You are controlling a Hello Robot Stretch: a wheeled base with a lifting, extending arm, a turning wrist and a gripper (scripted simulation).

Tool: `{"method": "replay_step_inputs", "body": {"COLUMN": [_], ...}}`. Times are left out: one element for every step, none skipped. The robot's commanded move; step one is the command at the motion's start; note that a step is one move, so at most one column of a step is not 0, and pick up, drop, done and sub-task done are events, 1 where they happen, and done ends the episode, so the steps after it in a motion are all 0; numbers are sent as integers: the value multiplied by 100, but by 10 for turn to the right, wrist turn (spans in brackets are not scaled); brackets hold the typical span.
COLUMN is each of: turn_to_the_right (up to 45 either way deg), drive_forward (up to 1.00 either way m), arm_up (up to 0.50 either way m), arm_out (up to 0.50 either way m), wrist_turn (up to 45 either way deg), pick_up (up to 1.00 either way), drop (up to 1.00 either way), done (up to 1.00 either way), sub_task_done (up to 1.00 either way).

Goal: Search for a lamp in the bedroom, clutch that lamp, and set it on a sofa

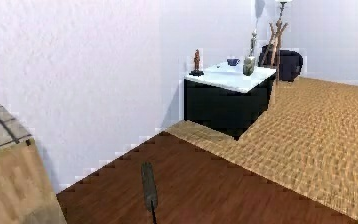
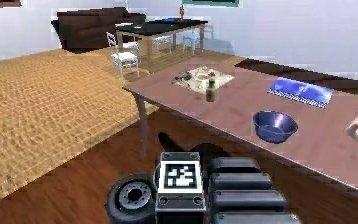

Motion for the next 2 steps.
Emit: {"method": "replay_step_inputs", "body": {"turn_to_the_right": [210, 0], "drive_forward": [0, 50], "arm_up": [0, 0], "arm_out": [0, 0], "wrist_turn": [0, 0], "pick_up": [0, 0], "drop": [0, 0], "done": [0, 0], "sub_task_done": [0, 0]}}
